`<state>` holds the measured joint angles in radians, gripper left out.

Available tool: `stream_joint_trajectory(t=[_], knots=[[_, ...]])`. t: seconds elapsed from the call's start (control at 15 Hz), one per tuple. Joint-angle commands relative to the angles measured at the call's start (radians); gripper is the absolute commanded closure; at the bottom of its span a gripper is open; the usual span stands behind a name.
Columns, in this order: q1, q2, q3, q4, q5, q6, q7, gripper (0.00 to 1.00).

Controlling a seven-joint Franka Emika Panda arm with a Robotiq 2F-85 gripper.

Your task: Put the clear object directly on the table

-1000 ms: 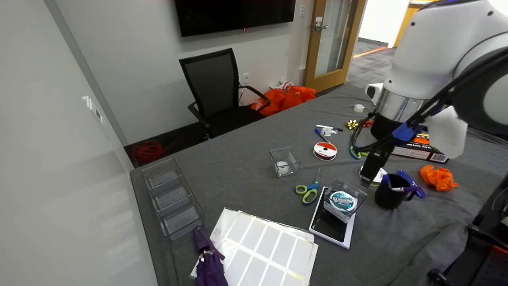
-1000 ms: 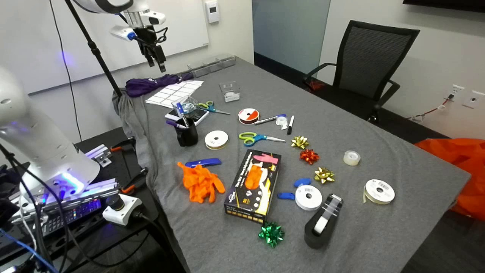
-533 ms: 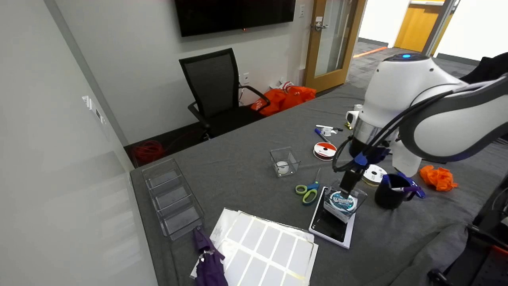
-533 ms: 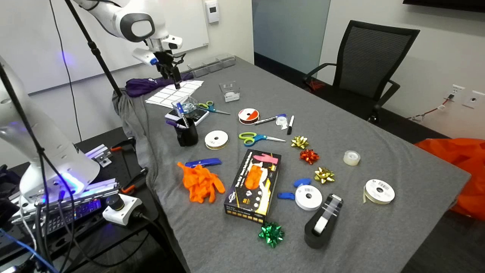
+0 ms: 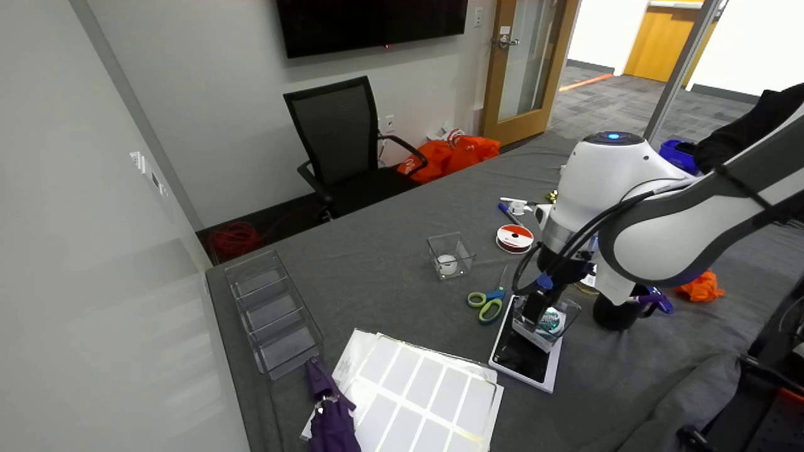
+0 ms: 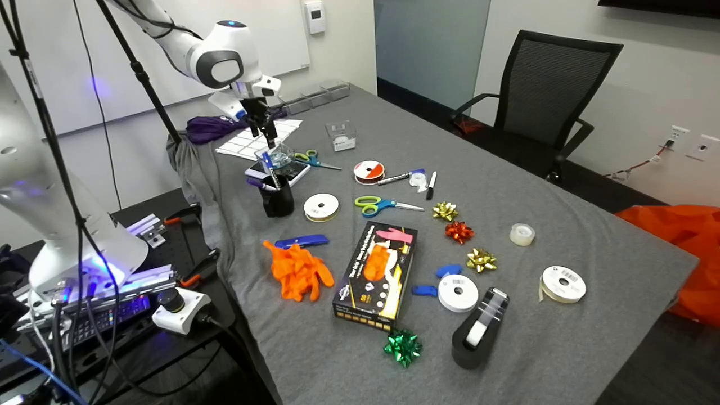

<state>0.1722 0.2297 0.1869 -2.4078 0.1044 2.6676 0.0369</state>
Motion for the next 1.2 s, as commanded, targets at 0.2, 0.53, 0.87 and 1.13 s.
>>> stream_joint_trajectory(t=[0.2, 0.53, 0.87, 1.13], knots=[[-0.013, 0.1, 0.01, 0.038, 0.015, 0.104, -0.027, 0.4], [-0.013, 0.136, 0.007, 0.051, 0.004, 0.13, -0.023, 0.75], [-0.013, 0.122, 0.009, 0.05, 0.004, 0.113, -0.017, 1.0], [0.046, 0.054, -0.055, 0.043, -0.087, 0.082, 0.093, 1.0]])
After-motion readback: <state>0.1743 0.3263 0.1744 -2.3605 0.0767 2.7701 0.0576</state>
